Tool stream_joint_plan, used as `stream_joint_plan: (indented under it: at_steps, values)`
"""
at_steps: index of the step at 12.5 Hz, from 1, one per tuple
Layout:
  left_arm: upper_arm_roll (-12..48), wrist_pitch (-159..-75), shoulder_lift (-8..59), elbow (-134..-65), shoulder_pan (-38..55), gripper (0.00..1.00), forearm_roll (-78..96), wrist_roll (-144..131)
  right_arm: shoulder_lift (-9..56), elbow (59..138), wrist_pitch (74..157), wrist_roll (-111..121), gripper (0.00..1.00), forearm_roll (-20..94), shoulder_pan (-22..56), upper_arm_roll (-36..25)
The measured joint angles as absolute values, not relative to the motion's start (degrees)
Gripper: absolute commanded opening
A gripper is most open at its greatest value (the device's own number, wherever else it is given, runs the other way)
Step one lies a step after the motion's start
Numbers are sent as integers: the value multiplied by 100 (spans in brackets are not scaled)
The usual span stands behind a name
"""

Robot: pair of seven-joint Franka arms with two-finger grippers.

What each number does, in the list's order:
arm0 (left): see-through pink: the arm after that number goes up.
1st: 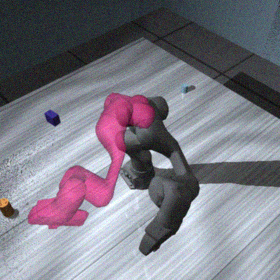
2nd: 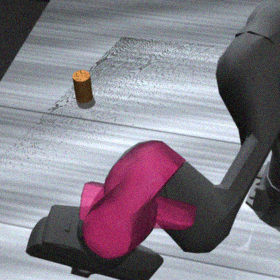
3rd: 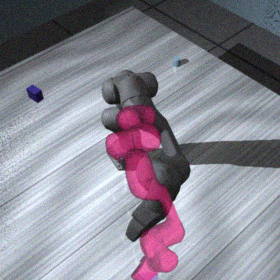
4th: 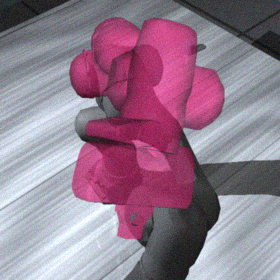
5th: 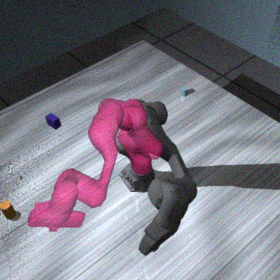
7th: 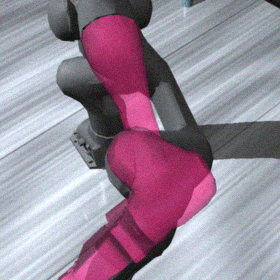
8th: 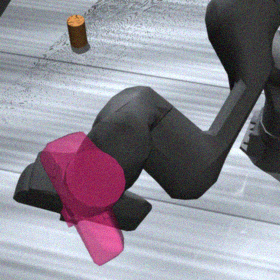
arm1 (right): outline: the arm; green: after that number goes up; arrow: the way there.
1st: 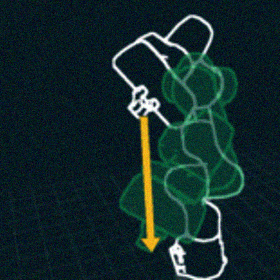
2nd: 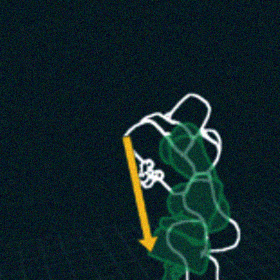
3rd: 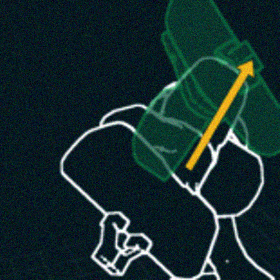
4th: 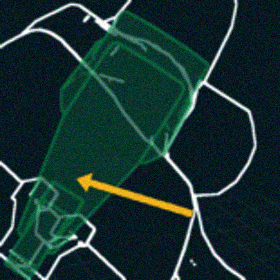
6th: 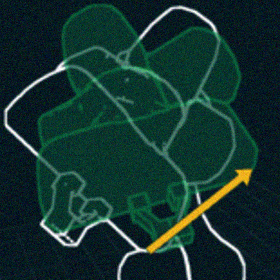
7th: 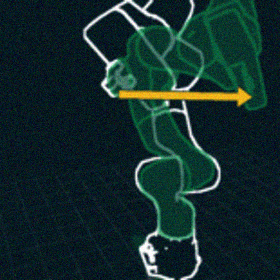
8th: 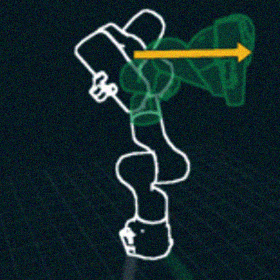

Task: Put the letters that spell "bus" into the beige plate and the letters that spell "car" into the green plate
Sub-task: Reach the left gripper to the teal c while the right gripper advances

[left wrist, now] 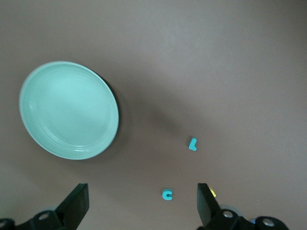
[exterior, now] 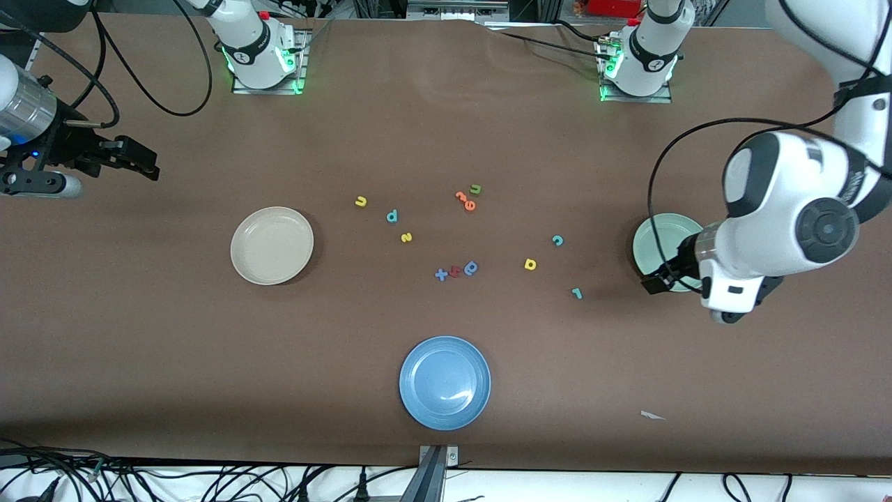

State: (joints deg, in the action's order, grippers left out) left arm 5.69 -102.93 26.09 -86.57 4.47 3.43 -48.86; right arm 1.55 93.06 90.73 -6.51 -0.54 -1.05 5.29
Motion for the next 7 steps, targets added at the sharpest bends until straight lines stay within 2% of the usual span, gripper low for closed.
stream_joint_plan:
  at_steps: [7]
  values:
    - [1089, -11912, 2516, -10441, 546, 99, 362, -5494, 249, 9307, 9216, -651, 100, -61, -8, 541]
